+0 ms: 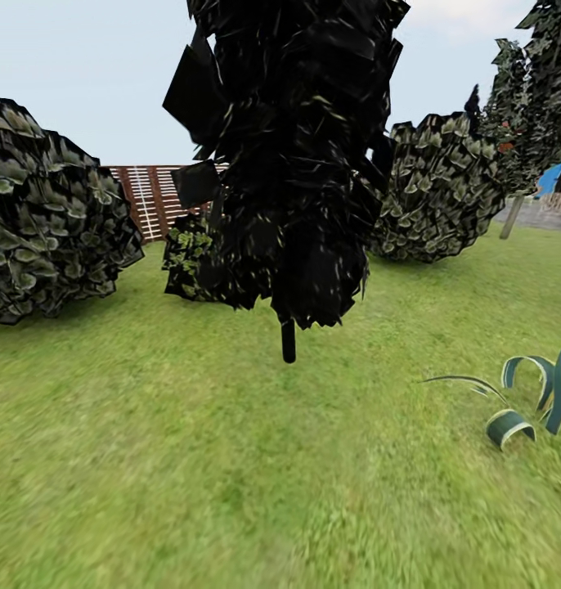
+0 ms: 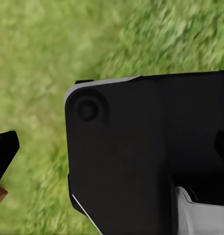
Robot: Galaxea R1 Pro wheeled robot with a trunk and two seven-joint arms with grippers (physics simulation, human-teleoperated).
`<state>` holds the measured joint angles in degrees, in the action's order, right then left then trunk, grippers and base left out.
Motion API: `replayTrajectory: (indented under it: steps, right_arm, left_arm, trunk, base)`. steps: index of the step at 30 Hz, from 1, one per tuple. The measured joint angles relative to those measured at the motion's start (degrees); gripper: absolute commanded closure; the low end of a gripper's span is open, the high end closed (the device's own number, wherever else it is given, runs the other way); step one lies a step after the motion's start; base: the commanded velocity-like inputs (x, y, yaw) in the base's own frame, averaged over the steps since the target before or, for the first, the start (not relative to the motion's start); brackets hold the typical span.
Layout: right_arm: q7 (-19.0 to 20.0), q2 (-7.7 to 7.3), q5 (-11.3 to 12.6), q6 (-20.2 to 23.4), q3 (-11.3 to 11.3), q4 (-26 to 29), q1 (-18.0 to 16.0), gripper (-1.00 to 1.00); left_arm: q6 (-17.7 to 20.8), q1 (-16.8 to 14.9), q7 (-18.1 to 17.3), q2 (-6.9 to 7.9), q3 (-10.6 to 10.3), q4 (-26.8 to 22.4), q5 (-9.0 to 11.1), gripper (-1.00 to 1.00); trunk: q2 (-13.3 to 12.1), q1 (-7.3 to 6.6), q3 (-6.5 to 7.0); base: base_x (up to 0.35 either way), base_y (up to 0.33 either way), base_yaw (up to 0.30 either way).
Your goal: Take the three Easter eggs out of the wicker basket on the lawn in the garden, then place them on the lawn next to a single tree (choose any tree) so that all three eggs are next to the same tree and none are left in the basket.
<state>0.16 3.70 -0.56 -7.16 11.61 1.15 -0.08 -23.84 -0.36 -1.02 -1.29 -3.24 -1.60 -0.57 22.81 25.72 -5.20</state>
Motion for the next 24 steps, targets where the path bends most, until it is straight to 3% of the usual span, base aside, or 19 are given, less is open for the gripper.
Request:
replayTrajectory:
  steps: [24]
  right_arm:
    - [0.00, 0.07, -0.10, 0.04, -0.09, -0.28, 0.00, -1.00]
  left_arm:
    - [0.01, 0.02, -0.01, -0.03, 0.00, 0.01, -0.08, -1.00]
  trunk:
    - [0.00, 0.00, -0.71]
  base:
    - [0.292, 0.010, 0.262]
